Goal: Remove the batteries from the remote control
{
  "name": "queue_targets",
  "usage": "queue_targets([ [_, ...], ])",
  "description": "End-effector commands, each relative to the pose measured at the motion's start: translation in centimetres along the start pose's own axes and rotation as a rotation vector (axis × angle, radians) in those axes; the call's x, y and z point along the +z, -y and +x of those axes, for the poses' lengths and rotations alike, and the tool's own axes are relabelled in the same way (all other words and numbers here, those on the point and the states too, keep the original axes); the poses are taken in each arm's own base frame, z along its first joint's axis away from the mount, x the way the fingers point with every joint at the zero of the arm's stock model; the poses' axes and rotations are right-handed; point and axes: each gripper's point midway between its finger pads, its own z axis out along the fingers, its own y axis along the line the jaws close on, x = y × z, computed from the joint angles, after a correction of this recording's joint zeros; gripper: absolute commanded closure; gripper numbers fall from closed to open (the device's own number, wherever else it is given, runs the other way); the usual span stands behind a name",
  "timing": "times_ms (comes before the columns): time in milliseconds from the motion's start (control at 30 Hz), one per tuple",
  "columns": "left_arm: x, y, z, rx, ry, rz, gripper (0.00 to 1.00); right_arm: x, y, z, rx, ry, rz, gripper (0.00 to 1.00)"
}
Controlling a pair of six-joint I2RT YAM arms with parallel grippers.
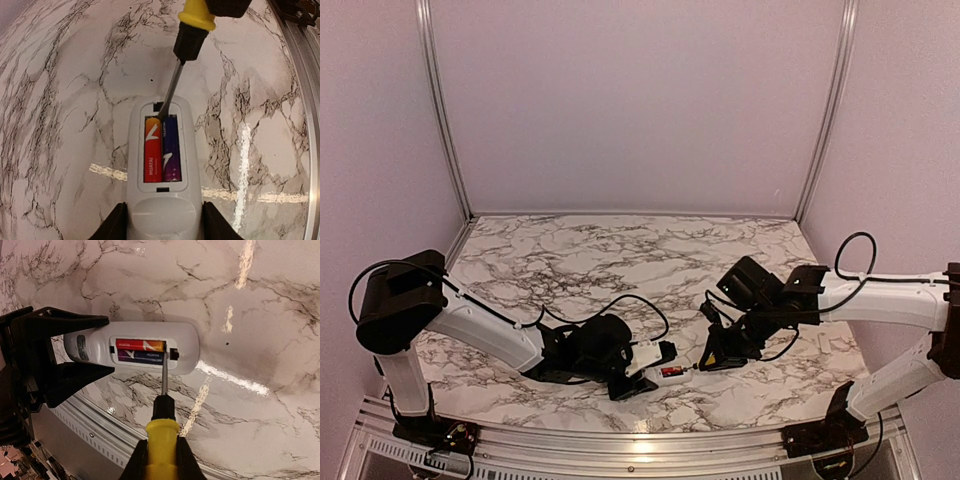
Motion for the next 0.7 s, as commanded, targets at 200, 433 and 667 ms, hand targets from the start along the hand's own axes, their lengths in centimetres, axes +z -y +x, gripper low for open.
queue_targets([
  [200, 0.3, -0.9, -1.6, 0.041, 0.045, -0.053, 1.0, -0.7, -6.3, 1.0, -0.006, -0.066, -0.327, 1.0],
  [433, 0.4, -0.9, -1.3, 0.05, 0.032, -0.055, 1.0, -1.1, -7.3, 1.0, -0.006, -0.054, -0.401, 1.0],
  [667, 0.4, -0.9, -1.3, 0.052, 0.033, -0.053, 1.0, -1.6, -7.7, 0.8, -0.007, -0.032, -0.425, 1.0],
])
